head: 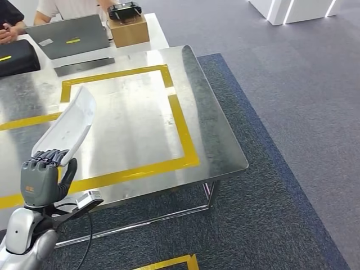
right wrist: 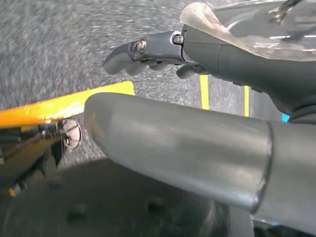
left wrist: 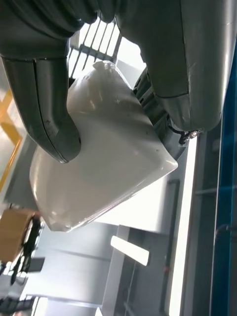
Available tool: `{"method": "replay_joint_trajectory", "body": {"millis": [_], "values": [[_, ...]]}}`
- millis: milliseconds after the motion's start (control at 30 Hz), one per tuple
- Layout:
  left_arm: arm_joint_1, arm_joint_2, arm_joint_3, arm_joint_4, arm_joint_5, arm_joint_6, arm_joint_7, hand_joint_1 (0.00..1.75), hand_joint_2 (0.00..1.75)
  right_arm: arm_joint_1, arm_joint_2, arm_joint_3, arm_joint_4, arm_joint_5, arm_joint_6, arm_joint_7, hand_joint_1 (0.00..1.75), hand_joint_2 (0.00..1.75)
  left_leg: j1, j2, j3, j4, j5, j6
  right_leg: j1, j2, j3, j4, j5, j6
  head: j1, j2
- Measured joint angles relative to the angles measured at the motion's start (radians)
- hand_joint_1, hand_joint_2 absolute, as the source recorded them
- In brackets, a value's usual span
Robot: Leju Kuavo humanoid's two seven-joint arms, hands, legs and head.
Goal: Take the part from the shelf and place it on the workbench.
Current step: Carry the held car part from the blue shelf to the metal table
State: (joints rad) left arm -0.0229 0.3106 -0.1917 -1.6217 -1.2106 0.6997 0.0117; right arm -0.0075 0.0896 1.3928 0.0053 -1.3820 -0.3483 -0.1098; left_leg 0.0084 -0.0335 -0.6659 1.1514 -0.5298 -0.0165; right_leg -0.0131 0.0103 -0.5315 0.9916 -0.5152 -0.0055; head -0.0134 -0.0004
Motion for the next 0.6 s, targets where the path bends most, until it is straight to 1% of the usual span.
{"method": "replay_joint_trajectory", "body": {"millis": [33,67,100,133,167,200,233,267,300,333,367,400,433,500,533,600], "values": [[0.0,0.0,0.0,0.0,0.0,0.0,0.0,1.75,1.75,0.001,0.0,0.0,0.0,0.0,0.0,0.0,0.0,0.0,0.002,0.016,-0.033,0.071,-0.031,-0.003,0.001,-0.015,0.001,0.0,-0.002,-0.003,-0.001,0.0],[0.001,0.0,0.0,0.0,0.0,0.0,0.0,1.75,1.75,0.003,0.0,0.0,0.0,0.0,0.0,0.0,0.0,0.0,0.003,0.022,-0.059,0.127,-0.05,-0.006,0.002,-0.031,0.002,0.001,-0.004,-0.004,-0.001,0.0],[0.002,0.0,0.0,0.0,0.0,0.0,0.0,1.75,1.75,0.004,0.0,0.0,0.0,0.0,0.0,0.0,0.0,0.0,0.004,0.025,-0.07,0.152,-0.05,-0.007,0.003,-0.046,0.003,0.001,-0.007,-0.005,-0.001,0.0],[0.003,0.0,0.0,0.0,0.0,0.0,0.0,1.75,1.75,0.004,0.0,0.0,0.0,0.0,0.0,0.0,0.0,0.0,0.004,0.027,-0.06,0.135,-0.031,-0.007,0.003,-0.06,0.006,0.001,-0.009,-0.004,-0.001,0.0],[0.003,0.0,0.0,0.0,0.0,0.0,0.0,1.75,1.75,0.004,0.0,0.0,0.0,0.0,0.0,0.0,0.0,0.0,0.004,0.034,-0.032,0.082,0.002,-0.005,0.003,-0.073,0.011,0.001,-0.013,-0.002,-0.001,0.0],[0.003,0.0,0.0,0.0,0.0,0.0,0.0,1.75,1.75,0.004,0.0,0.0,0.0,0.0,0.0,0.0,0.0,0.0,0.002,0.054,0.006,0.011,0.035,-0.001,0.004,-0.086,0.016,0.001,-0.017,0.0,-0.001,0.0],[0.002,0.0,0.0,0.0,0.0,0.0,0.0,1.75,1.75,0.004,0.0,0.0,0.0,0.0,0.0,0.0,0.0,0.0,-0.002,0.077,0.041,-0.056,0.056,0.003,0.007,-0.095,0.017,0.002,-0.022,0.005,-0.002,0.0],[0.001,0.0,-0.001,0.0,0.001,0.0,0.0,1.75,1.75,0.003,0.0,0.0,0.0,0.0,0.0,0.0,0.0,0.0,-0.006,0.096,0.065,-0.102,0.066,0.009,0.01,-0.103,0.019,0.002,-0.026,0.01,-0.002,0.0],[0.001,0.0,-0.001,0.0,0.001,0.0,0.0,1.75,1.75,0.003,0.0,0.0,0.0,-0.001,0.0,0.0,0.0,0.0,-0.011,0.108,0.077,-0.126,0.064,0.014,0.013,-0.111,0.019,0.002,-0.03,0.016,-0.001,0.0],[0.003,0.0,-0.001,0.0,0.001,0.0,0.0,1.75,1.75,0.002,0.0,-0.001,0.0,-0.003,-0.002,-0.001,0.0,0.0,-0.014,0.105,0.079,-0.13,0.059,0.019,0.015,-0.119,0.022,0.001,-0.033,0.021,-0.001,0.0],[0.005,0.001,0.0,0.0,0.001,0.001,0.0,1.75,1.75,0.001,0.0,-0.001,0.0,-0.006,-0.003,-0.003,0.0,0.0,-0.014,0.097,0.079,-0.132,0.059,0.024,0.015,-0.127,0.029,-0.003,-0.034,0.026,0.0,0.0],[0.007,0.002,0.0,0.0,0.001,0.001,0.0,1.75,1.75,0.0,0.0,-0.002,0.0,-0.009,-0.005,-0.006,0.0,0.0,-0.014,0.092,0.081,-0.135,0.06,0.027,0.015,-0.13,0.033,-0.007,-0.035,0.026,0.0,0.0],[0.008,0.002,0.001,0.0,0.001,0.001,0.0,1.75,1.75,-0.002,0.0,-0.004,0.0,-0.01,-0.007,-0.008,0.0,0.0,-0.013,0.088,0.083,-0.138,0.062,0.029,0.016,-0.131,0.037,-0.011,-0.036,0.02,0.003,0.0],[0.009,0.003,0.001,0.0,0.001,0.0,0.0,1.75,1.75,-0.005,0.0,-0.007,0.0,-0.011,-0.007,-0.01,0.0,0.0,-0.011,0.084,0.087,-0.142,0.064,0.028,0.018,-0.129,0.035,-0.015,-0.036,0.0,0.01,0.0],[0.009,0.003,0.001,0.0,0.001,0.0,0.0,1.75,1.75,-0.007,0.0,-0.009,0.0,-0.011,-0.007,-0.011,0.0,0.0,-0.011,0.083,0.087,-0.142,0.063,0.029,0.018,-0.128,0.036,-0.015,-0.035,-0.008,0.012,0.0],[0.01,0.003,0.001,0.0,0.0,0.0,0.0,1.75,1.75,-0.009,0.0,-0.012,0.0,-0.011,-0.007,-0.011,0.0,0.0,-0.013,0.084,0.087,-0.141,0.06,0.032,0.017,-0.126,0.035,-0.017,-0.033,-0.009,0.013,0.0]]}}
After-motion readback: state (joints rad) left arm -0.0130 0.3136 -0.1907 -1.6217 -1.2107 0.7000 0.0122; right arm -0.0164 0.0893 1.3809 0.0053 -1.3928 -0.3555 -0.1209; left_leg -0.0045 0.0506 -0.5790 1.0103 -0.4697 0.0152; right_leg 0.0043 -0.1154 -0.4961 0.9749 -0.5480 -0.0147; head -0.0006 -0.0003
